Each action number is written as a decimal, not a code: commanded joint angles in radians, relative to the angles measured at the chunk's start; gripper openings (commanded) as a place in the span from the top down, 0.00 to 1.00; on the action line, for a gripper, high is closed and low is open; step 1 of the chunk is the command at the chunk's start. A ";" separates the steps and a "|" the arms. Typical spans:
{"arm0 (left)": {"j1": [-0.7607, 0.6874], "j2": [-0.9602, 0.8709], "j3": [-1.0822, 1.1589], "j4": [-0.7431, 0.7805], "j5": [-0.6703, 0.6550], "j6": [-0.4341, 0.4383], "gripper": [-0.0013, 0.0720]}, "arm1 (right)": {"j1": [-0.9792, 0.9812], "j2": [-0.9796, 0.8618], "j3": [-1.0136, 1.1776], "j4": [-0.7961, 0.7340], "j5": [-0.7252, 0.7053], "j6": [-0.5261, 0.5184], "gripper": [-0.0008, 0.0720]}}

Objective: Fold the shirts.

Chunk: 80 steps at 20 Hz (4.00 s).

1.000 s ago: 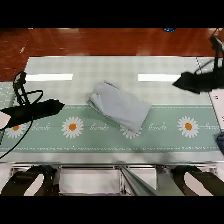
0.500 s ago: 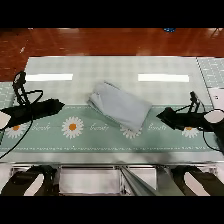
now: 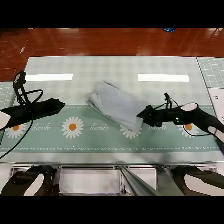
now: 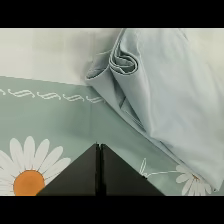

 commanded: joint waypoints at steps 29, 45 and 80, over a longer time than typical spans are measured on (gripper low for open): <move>-0.044 -0.043 -0.002 -0.021 0.001 0.020 0.96 | -0.498 -0.019 1.281 -0.478 0.613 0.393 0.96; -0.044 -0.043 -0.001 -0.022 0.072 0.019 0.96 | -1.210 0.518 0.500 -0.901 0.829 0.348 0.96; -0.210 -0.565 0.649 0.383 -0.089 -0.113 0.96 | -0.028 -0.050 0.777 -1.071 0.300 0.247 0.96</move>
